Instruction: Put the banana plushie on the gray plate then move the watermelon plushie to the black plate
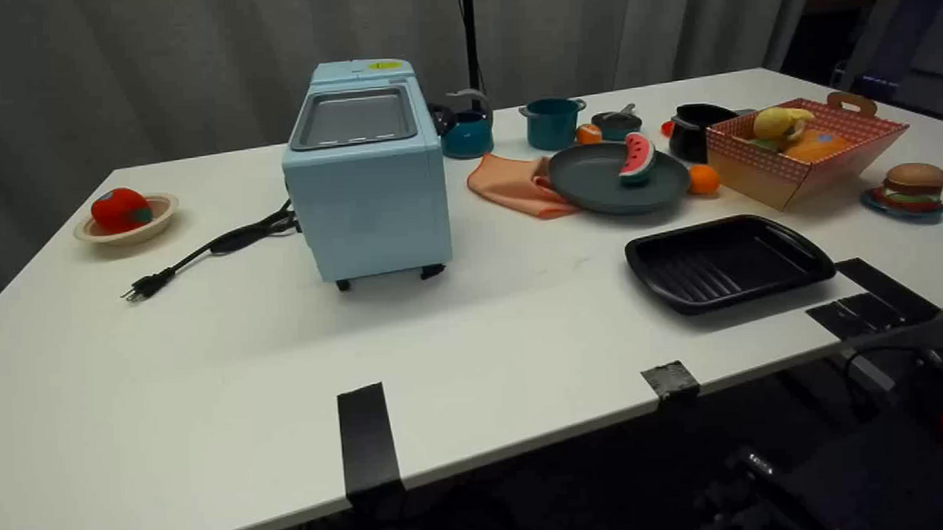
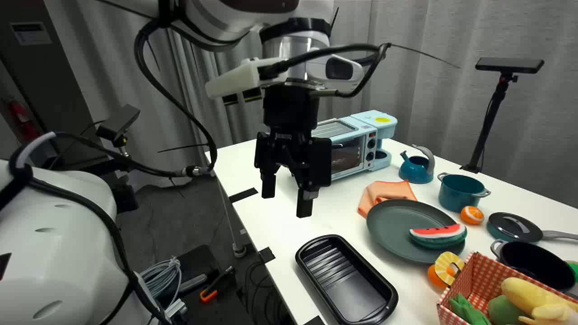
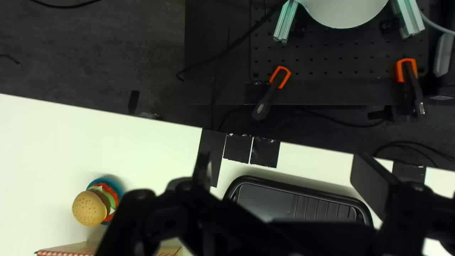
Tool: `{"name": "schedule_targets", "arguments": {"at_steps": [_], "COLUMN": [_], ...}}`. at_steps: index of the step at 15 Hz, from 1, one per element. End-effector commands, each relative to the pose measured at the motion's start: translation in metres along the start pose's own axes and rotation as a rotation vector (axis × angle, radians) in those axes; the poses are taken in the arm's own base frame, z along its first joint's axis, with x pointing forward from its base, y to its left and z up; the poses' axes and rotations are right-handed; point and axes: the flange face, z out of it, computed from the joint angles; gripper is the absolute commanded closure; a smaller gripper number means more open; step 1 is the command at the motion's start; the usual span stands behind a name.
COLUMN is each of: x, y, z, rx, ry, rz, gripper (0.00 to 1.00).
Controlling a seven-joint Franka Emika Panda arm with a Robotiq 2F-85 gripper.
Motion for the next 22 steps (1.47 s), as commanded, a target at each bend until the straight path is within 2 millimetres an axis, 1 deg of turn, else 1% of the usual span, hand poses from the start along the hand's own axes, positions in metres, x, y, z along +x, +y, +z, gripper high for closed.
{"name": "schedule_targets", "arguments": {"at_steps": [1, 11, 13, 15, 17, 20, 22], "x": [0.000, 0.000, 0.009, 0.021, 0.038, 0.068, 0.090], "y": [0.000, 0.000, 0.004, 0.014, 0.029, 0.061, 0.085], "z": [0.000, 0.000, -0.008, -0.017, -0.028, -0.043, -0.050], "rx": [0.000, 0.000, 0.005, 0.022, 0.036, 0.061, 0.081], "ry": [-0.002, -0.002, 0.022, 0.041, 0.066, 0.109, 0.137], "rz": [0.000, 0.000, 0.009, 0.019, 0.042, 0.083, 0.120], "gripper": [0.00, 0.00, 0.00, 0.00, 0.00, 0.00, 0.00]}}
